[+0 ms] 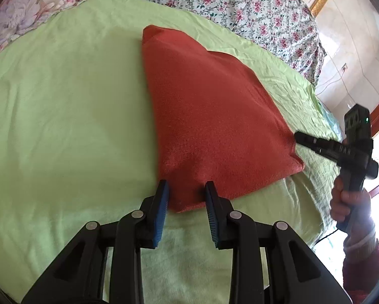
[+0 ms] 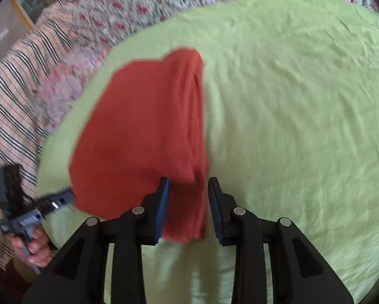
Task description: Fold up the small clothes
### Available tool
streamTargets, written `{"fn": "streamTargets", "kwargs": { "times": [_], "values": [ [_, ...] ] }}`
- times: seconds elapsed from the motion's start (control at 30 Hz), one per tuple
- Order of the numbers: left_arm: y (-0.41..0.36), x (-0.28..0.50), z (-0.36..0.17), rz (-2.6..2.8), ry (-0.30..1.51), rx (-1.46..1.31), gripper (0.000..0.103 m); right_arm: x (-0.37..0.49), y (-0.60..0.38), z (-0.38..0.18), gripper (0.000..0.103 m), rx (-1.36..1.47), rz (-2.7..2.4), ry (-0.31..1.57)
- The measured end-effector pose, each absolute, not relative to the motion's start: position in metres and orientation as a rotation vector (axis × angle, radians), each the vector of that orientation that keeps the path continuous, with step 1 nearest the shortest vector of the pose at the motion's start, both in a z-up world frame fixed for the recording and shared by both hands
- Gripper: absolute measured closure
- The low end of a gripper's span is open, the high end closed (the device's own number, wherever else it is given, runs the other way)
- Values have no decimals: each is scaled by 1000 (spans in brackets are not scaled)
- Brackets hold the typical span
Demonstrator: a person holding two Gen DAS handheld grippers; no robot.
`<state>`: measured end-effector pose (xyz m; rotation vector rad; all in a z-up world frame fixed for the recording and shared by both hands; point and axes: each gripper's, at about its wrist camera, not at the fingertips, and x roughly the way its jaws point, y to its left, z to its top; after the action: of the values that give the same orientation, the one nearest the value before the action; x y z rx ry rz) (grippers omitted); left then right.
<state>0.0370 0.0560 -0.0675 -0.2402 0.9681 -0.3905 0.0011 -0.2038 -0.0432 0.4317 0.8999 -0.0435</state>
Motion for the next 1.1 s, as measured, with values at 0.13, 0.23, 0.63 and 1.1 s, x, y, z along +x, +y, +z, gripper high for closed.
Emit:
{"fn": "streamTargets", "kwargs": {
  "times": [0.13,0.23,0.63,1.1],
  "values": [
    [64,42,-55,-378,944,-267,69,26,-212,-32,70,421,-35,878],
    [70,61,-47,-356,934,-292,56,48,-216,-27,70,424,-16,859],
    [85,208,-54,-372,1013,-439,47,114,-230,-28,70,463,11,874],
    [86,342,-71,-368,1012,-498,91,167,-264,-52,70,517,10,909]
  ]
}}
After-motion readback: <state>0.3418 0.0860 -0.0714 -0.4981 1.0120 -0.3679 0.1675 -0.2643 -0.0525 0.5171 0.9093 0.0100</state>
